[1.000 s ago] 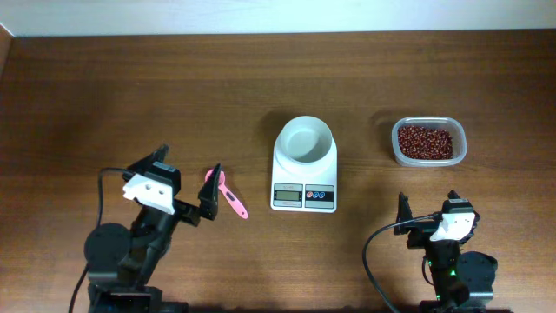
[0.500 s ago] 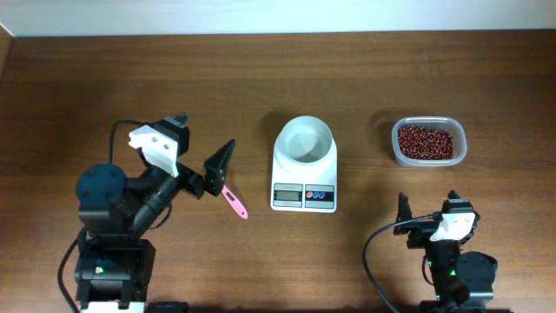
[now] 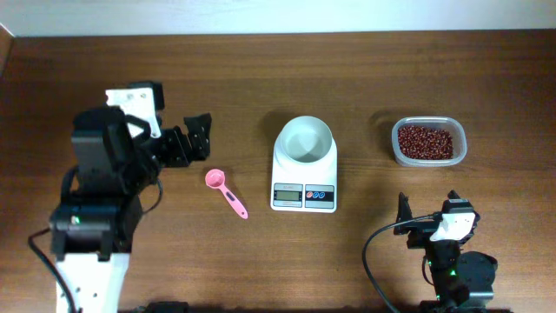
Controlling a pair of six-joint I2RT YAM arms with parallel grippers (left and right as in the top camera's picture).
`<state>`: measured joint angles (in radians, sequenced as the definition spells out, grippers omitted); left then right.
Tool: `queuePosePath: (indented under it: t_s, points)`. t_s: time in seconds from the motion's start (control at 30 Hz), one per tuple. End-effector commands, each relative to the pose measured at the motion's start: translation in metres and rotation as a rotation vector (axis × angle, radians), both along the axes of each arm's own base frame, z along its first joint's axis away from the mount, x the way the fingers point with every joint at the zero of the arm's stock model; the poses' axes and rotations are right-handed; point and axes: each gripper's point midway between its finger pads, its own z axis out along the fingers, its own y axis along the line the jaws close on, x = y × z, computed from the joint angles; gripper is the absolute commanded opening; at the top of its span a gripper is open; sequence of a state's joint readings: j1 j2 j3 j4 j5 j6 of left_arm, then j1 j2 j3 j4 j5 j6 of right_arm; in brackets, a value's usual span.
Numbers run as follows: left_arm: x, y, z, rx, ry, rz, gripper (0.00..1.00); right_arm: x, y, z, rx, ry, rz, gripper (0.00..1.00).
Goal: Scoop and weigh 50g on scale
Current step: 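Raise the left arm and move the left gripper above the pink scoop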
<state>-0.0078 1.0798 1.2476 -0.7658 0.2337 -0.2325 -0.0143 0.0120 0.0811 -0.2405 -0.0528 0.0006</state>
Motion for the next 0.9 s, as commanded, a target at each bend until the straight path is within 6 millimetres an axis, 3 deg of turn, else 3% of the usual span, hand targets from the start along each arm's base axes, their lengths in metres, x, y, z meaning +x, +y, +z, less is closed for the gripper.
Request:
queuePosePath:
  t_s: [0.0, 0.17, 0.5, 0.73, 0.87]
  points:
    - [0.017, 0.012, -0.007, -0.021, 0.090, 0.100, 0.99, 0.000, 0.001, -0.003, 0.009, 0.006, 0.005, 0.99]
    - [0.033, 0.012, -0.039, -0.016, 0.189, 0.102, 0.99, 0.000, 0.001, -0.003, 0.009, 0.006, 0.005, 0.99]
    - [0.035, 0.013, -0.097, 0.002, 0.403, 0.109, 0.99, 0.000, 0.001, -0.003, 0.009, 0.006, 0.005, 0.99]
    - [0.039, 0.021, -0.114, 0.041, 0.450, 0.144, 0.99, 0.000, 0.001, -0.003, 0.009, 0.006, 0.005, 0.99]
    - [0.041, 0.021, -0.125, 0.043, 0.482, 0.143, 0.84, 0.000, 0.001, -0.003, 0.009, 0.006, 0.005, 0.99]
